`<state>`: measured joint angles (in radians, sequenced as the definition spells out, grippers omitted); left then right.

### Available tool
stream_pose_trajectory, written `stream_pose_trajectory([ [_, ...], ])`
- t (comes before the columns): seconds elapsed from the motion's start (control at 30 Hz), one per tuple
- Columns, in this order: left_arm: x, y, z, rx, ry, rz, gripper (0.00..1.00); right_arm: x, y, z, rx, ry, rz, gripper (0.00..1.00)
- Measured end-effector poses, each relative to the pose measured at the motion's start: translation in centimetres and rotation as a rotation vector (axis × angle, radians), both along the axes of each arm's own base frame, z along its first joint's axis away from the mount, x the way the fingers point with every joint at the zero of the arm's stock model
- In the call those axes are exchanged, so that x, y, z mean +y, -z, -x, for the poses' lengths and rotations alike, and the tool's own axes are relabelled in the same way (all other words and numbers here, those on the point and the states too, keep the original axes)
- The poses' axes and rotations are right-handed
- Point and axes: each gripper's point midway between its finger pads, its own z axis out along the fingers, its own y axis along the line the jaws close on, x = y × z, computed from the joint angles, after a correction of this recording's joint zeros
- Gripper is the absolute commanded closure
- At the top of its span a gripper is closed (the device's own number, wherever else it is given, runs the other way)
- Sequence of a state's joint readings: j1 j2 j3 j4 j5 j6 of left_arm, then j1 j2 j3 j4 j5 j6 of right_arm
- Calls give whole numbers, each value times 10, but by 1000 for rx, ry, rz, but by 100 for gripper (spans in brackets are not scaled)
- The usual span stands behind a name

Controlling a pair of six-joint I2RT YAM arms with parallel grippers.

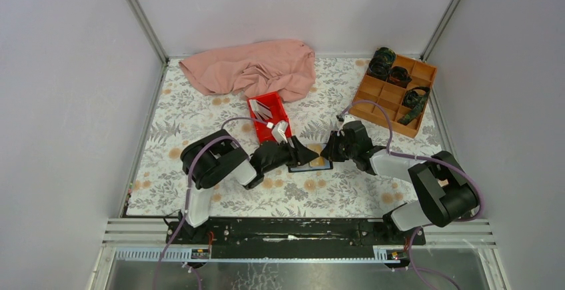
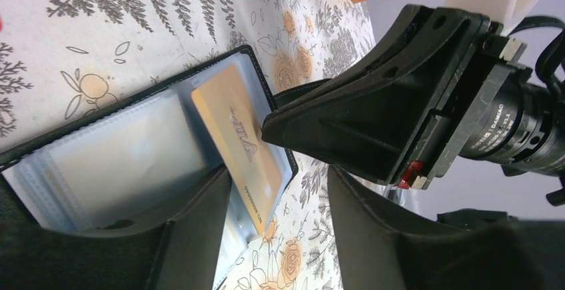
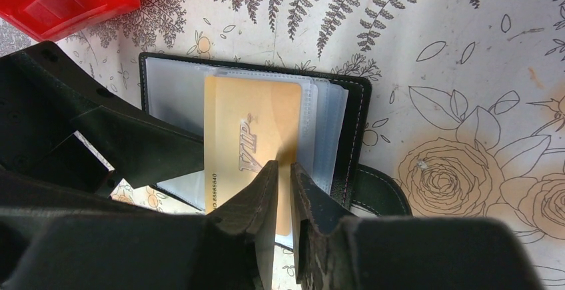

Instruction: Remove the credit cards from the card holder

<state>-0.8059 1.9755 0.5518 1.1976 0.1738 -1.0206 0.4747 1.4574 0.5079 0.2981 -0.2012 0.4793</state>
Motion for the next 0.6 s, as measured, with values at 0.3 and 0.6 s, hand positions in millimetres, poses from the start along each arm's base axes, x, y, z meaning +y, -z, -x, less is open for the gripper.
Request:
stream_pose_trajectory([
  [0.3,0,1,-1,35,1,55,41,1,0,-1,-2,-1,-2,80],
  [0.6,-8,-1,-3,41,26,66,51,1,0,-1,-2,-1,-2,80],
])
